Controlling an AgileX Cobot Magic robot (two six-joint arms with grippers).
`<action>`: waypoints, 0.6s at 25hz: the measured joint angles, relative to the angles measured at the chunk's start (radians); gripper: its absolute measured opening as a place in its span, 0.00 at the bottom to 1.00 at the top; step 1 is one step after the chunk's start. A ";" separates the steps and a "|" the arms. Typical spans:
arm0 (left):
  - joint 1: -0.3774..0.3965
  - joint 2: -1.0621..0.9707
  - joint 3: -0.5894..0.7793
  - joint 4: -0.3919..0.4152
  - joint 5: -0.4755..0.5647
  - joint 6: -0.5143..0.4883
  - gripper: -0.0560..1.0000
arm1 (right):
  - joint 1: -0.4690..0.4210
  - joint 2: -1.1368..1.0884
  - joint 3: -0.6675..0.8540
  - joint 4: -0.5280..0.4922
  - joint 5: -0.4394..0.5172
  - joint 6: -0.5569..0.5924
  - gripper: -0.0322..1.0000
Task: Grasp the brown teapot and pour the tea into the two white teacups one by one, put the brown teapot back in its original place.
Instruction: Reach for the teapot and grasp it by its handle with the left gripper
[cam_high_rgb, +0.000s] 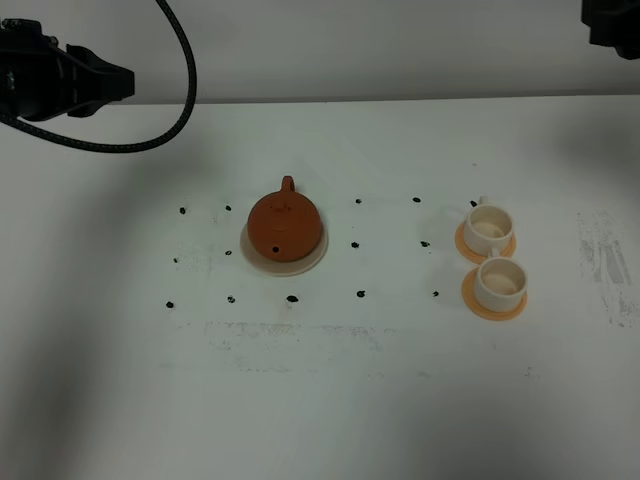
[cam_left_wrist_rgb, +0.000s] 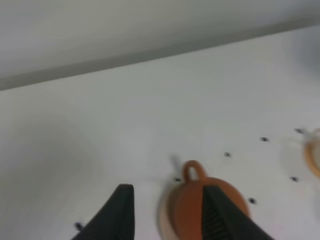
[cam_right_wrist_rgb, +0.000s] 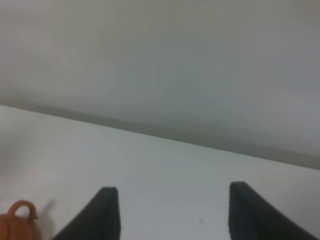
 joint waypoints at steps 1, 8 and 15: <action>0.000 -0.006 0.011 0.000 -0.018 0.004 0.35 | 0.000 -0.040 0.043 0.000 -0.004 0.000 0.49; -0.026 -0.013 0.024 0.000 -0.046 0.034 0.34 | 0.000 -0.387 0.269 -0.001 0.008 0.023 0.49; -0.096 -0.013 0.027 0.052 -0.070 0.086 0.34 | 0.000 -0.736 0.326 -0.131 0.186 0.128 0.49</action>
